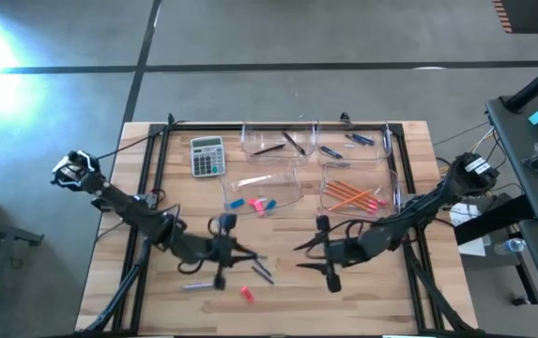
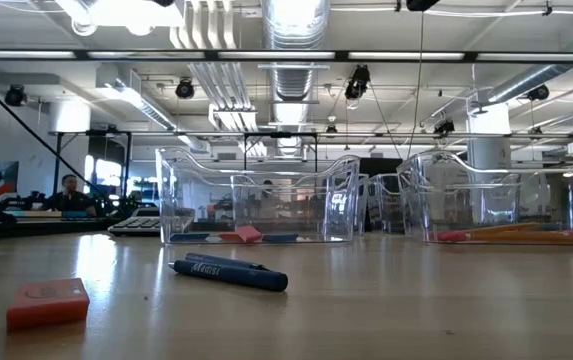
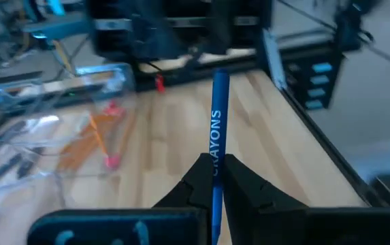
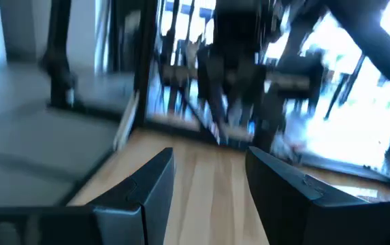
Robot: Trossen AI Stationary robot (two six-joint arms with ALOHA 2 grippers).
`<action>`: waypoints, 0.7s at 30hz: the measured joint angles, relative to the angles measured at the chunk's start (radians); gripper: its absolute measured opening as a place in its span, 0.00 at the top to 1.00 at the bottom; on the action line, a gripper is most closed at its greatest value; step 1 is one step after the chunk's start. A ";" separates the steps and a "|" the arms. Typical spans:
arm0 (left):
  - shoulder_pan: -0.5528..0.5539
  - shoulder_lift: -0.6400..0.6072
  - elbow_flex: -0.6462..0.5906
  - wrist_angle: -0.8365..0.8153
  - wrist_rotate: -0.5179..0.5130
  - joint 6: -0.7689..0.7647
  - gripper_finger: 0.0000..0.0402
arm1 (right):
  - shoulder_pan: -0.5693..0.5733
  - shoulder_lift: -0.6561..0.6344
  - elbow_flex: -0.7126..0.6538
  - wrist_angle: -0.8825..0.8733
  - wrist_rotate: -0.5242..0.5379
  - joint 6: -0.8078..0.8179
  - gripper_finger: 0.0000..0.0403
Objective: Sort crayons/erasers/pens/pencils in bins
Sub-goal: Put the blue crayon into the top right transparent bin
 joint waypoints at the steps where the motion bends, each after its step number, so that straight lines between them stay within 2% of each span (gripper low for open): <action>1: 0.021 0.004 -0.002 0.018 0.009 0.003 1.00 | -0.002 0.000 -0.028 0.077 0.000 -0.003 0.57; 3: 0.064 0.018 -0.010 0.052 0.028 0.005 1.00 | -0.009 0.000 -0.074 0.190 0.000 -0.002 0.57; 6: 0.113 0.050 -0.017 0.106 0.049 0.007 1.00 | -0.027 0.000 -0.113 0.254 0.001 0.022 0.57; 13: 0.173 0.134 -0.014 0.257 0.101 0.005 1.00 | -0.072 0.020 -0.112 0.255 0.017 0.085 0.57; 21: 0.177 0.164 -0.005 0.264 0.122 -0.026 1.00 | -0.123 0.168 -0.017 0.255 0.020 0.096 0.57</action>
